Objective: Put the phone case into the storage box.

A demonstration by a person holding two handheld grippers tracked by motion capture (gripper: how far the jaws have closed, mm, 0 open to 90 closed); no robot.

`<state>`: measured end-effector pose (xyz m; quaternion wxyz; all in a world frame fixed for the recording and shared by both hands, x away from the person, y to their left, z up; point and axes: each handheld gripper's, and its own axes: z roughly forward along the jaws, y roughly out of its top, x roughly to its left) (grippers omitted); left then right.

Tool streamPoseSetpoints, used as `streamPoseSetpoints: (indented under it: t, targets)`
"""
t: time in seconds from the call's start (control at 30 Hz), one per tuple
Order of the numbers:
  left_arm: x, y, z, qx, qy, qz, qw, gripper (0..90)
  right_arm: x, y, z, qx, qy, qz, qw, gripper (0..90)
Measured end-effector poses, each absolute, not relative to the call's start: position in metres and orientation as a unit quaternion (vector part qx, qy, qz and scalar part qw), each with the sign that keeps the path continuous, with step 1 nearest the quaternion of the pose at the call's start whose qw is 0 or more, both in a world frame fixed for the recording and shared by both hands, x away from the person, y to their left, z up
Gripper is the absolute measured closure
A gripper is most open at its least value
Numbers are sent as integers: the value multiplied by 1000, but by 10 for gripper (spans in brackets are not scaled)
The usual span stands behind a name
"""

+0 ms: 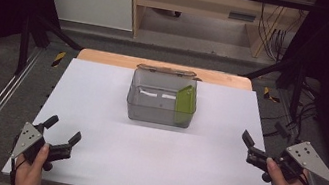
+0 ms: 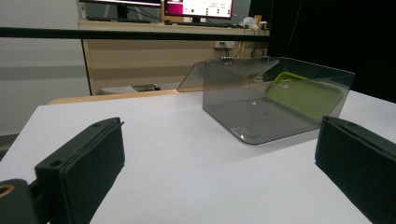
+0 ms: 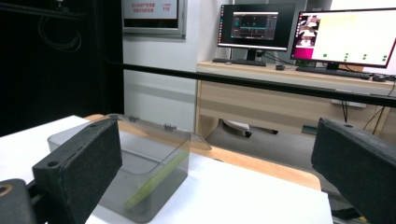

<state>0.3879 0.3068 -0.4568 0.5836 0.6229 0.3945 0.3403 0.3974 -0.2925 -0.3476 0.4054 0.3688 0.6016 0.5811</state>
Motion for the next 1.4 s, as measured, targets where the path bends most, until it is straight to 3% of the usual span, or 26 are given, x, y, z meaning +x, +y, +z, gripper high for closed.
streamPoseSetpoints:
  t: [1.4]
  targets:
    - [388, 306, -455, 622, 386, 332, 595, 21, 362, -310, -422, 388, 624, 559, 384, 24]
